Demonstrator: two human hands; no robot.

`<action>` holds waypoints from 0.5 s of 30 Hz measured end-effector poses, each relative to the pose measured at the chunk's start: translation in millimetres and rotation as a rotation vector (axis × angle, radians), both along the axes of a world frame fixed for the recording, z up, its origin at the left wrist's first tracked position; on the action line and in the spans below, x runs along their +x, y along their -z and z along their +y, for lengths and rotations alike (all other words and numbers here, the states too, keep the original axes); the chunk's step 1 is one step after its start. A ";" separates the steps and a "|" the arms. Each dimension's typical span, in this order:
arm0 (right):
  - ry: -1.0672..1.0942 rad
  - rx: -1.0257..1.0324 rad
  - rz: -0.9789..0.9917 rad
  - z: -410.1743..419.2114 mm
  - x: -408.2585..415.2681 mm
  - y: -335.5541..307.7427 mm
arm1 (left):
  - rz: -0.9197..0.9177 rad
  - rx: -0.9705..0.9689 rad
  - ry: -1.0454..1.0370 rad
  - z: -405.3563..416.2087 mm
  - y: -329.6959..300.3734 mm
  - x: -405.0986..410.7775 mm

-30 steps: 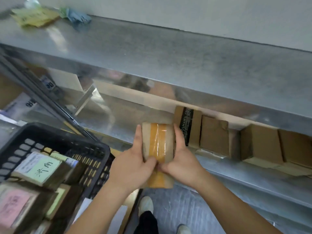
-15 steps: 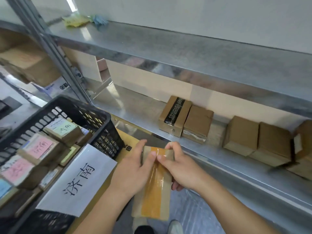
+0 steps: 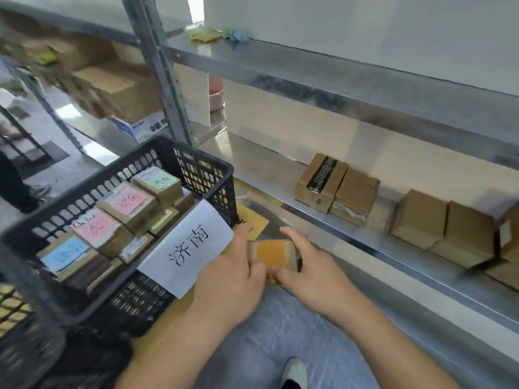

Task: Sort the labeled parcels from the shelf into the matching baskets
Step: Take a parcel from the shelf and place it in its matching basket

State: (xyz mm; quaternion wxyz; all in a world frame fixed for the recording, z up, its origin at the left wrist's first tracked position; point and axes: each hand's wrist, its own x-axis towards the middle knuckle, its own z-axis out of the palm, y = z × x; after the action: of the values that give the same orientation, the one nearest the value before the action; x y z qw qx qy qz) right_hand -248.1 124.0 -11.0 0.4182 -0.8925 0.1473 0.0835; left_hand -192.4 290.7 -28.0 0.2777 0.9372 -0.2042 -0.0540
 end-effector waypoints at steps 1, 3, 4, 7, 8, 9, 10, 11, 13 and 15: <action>-0.009 0.004 -0.028 11.9 -3.5 -3.6 | -0.006 -0.010 -0.003 13.1 -2.3 -5.5; 0.009 0.048 -0.088 36.6 -10.9 -9.0 | -0.044 -0.061 -0.014 39.9 -7.3 -18.2; 0.020 0.079 -0.117 49.0 -14.0 -11.5 | -0.067 -0.081 -0.021 52.0 -10.8 -24.6; 0.050 0.100 -0.228 85.2 -17.3 -15.2 | -0.116 -0.080 -0.039 82.5 -17.6 -38.8; 0.064 0.093 -0.258 96.1 -17.1 -14.8 | -0.128 -0.082 -0.052 91.8 -20.0 -41.8; 0.076 0.091 -0.284 107.3 -16.7 -14.5 | -0.137 -0.093 -0.068 102.0 -21.8 -44.1; 0.085 0.097 -0.300 116.1 -16.3 -13.5 | -0.144 -0.107 -0.086 110.2 -23.1 -45.6; 0.089 0.113 -0.306 123.5 -15.9 -12.0 | -0.145 -0.114 -0.106 117.4 -24.3 -47.2; 0.070 0.141 -0.288 135.8 -14.8 -11.1 | -0.143 -0.097 -0.150 129.3 -26.2 -50.1; 0.036 0.154 -0.285 147.2 -11.8 -11.4 | -0.139 -0.065 -0.191 139.6 -26.2 -50.4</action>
State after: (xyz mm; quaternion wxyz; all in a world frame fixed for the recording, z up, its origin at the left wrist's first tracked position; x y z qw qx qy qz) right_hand -259.9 271.2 0.4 0.5033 -0.8578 0.0958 -0.0405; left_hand -242.8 430.3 -1.8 0.2970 0.9443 -0.1345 0.0445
